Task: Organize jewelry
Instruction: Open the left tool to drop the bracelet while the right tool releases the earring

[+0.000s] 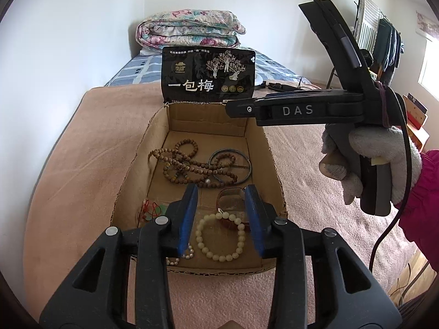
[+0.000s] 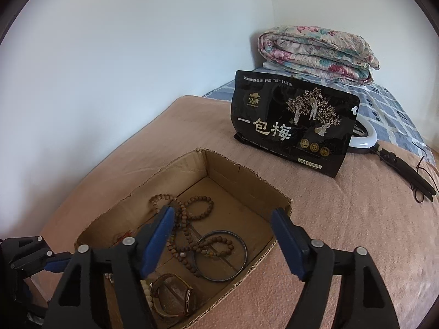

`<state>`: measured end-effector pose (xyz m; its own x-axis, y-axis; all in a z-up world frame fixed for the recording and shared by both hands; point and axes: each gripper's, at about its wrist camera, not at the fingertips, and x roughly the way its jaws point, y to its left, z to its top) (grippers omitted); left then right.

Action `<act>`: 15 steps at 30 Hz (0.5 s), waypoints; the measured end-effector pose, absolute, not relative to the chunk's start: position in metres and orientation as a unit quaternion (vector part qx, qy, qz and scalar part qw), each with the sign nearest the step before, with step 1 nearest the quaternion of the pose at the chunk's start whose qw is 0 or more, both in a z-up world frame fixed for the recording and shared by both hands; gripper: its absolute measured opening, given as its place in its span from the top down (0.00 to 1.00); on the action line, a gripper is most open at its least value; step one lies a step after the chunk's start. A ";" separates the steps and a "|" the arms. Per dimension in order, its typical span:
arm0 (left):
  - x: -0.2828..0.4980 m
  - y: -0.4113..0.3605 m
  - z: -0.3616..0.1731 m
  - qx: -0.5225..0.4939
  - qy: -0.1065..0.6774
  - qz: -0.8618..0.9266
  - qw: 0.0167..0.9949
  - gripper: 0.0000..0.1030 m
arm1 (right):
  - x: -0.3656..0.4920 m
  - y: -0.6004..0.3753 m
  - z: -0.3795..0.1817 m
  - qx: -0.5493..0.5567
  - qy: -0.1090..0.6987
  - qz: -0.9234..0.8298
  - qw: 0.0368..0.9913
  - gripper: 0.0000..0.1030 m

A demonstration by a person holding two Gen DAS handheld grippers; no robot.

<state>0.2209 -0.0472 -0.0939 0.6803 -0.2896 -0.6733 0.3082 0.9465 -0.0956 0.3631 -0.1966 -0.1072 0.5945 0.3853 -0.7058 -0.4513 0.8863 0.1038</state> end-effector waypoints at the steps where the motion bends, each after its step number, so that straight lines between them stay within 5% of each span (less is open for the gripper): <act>1: 0.221 -0.047 -0.093 0.012 0.365 -0.162 0.917 0.65 | 0.362 -0.197 -0.106 -0.042 0.382 0.232 0.893 0.14; 15: 0.207 -0.044 -0.073 0.006 0.349 -0.155 0.924 0.65 | 0.341 -0.203 -0.085 -0.044 0.372 0.225 0.900 0.10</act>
<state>0.2072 -0.0437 -0.0732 0.7079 -0.2818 -0.6477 0.2897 0.9521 -0.0977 0.3406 -0.2026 -0.0847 0.6225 0.3726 -0.6882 -0.4378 0.8947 0.0884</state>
